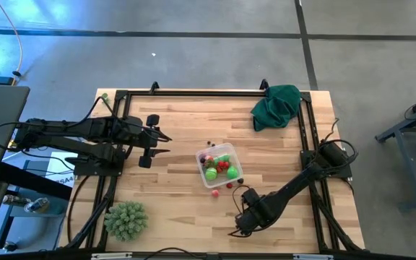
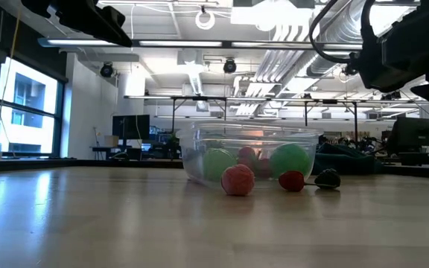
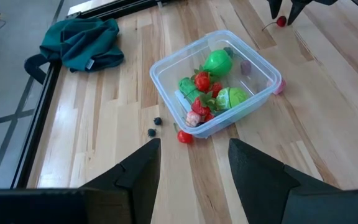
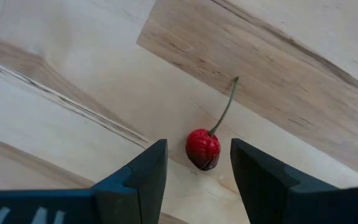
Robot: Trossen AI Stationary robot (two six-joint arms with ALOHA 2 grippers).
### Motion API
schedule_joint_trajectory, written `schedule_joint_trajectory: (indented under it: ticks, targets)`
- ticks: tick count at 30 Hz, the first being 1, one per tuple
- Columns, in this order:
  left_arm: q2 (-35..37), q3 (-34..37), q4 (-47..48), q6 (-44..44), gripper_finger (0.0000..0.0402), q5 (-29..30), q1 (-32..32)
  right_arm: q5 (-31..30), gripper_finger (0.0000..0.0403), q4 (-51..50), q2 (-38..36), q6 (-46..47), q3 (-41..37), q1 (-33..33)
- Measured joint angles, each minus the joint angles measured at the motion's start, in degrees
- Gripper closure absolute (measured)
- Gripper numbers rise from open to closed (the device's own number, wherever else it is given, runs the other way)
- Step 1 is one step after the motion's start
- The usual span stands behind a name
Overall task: Pick and placing Produce into tupperware
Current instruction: Put the red cherry into the transparent container
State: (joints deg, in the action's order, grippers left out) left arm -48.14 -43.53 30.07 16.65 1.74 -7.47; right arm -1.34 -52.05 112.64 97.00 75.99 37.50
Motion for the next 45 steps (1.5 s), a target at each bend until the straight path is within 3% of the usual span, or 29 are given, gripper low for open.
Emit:
schedule_joint_trajectory:
  ticks: [21, 45]
  targets:
    - [0.0, 0.0, 0.0, 0.0, 0.0222, 0.02, -0.01, -0.04, 0.0238, 1.76, 1.53, -1.8, 0.0, 0.0]
    - [0.0, 0.0, 0.01, 0.01, 0.0222, 0.02, 0.0, -0.17, 0.0319, 1.74, 1.49, -2.99, 0.0, -0.31]
